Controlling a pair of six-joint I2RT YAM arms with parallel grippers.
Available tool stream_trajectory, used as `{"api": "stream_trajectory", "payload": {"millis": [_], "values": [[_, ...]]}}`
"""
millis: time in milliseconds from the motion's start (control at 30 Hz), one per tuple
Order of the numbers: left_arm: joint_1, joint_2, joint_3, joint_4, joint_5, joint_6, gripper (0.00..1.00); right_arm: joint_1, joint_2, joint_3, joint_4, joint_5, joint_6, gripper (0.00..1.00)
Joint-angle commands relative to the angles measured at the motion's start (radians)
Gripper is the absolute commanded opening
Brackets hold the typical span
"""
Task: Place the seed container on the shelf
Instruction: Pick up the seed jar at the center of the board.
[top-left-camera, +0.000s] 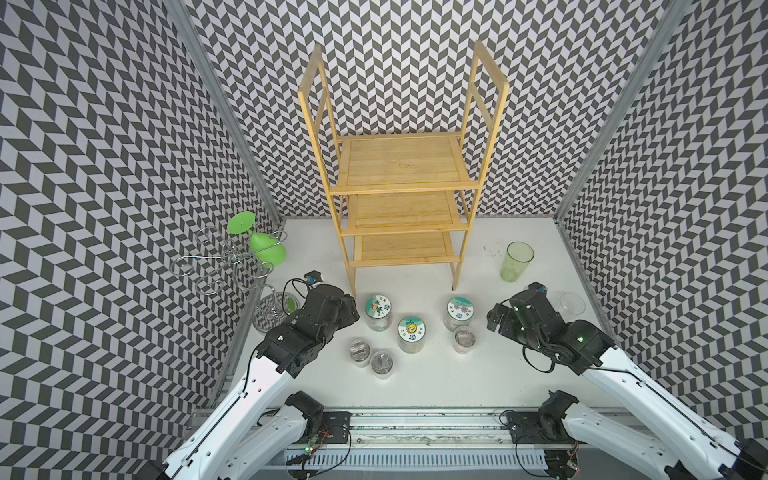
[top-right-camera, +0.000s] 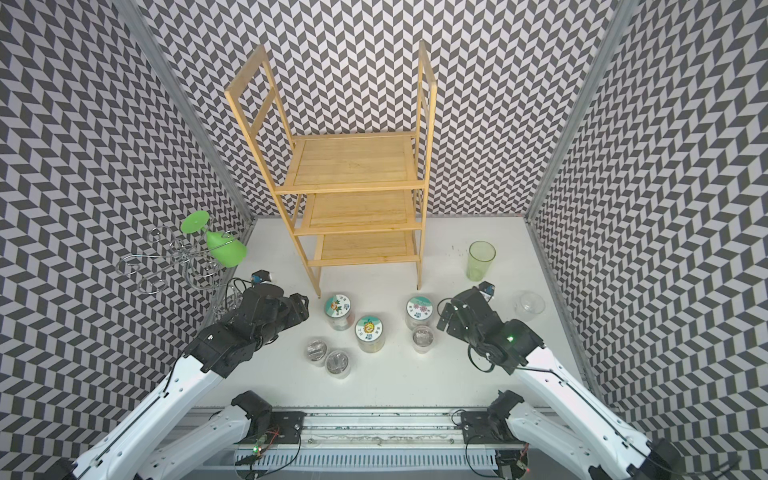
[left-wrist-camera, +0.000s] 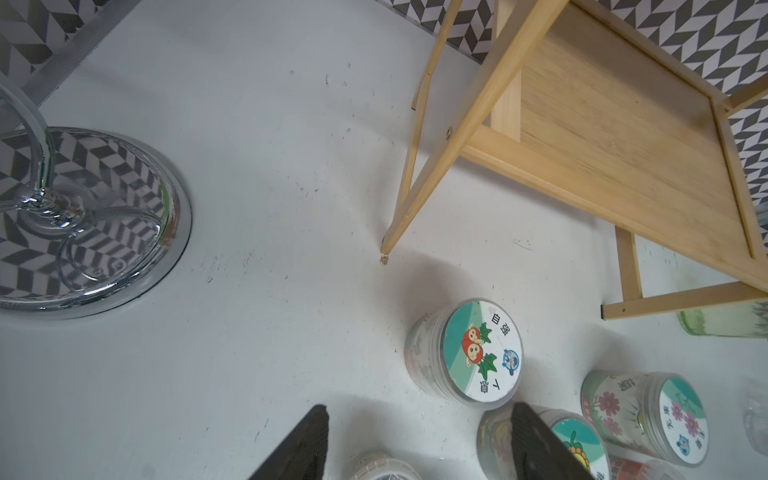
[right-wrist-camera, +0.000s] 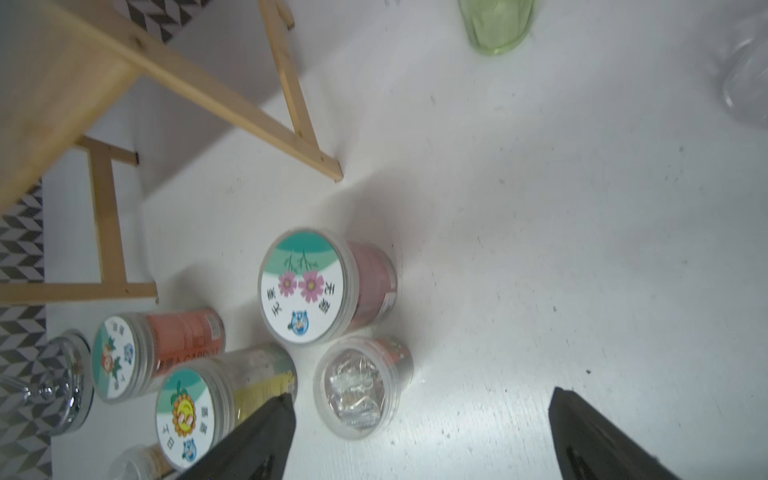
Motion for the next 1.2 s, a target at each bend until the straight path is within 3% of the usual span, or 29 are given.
{"api": "stream_trajectory", "payload": {"millis": [0, 133, 233, 467, 1167], "values": [[-0.004, -0.009, 0.024, -0.07, 0.055, 0.004, 0.71, 0.092, 0.046, 0.048, -0.086, -0.01, 0.124, 1.0], [-0.004, 0.014, 0.051, -0.093, 0.075, 0.001, 0.72, 0.216, 0.168, 0.117, -0.101, -0.026, 0.136, 0.99], [-0.007, 0.051, 0.086, -0.119, 0.075, -0.003, 0.73, 0.248, 0.256, 0.172, -0.116, -0.032, 0.1, 1.0], [-0.008, 0.098, 0.162, -0.175, 0.068, 0.0, 0.75, 0.249, 0.355, 0.191, -0.069, -0.058, 0.041, 1.0], [-0.007, 0.152, 0.168, -0.158, 0.103, 0.033, 0.78, 0.182, 0.541, 0.177, 0.016, -0.058, -0.035, 0.99]]}}
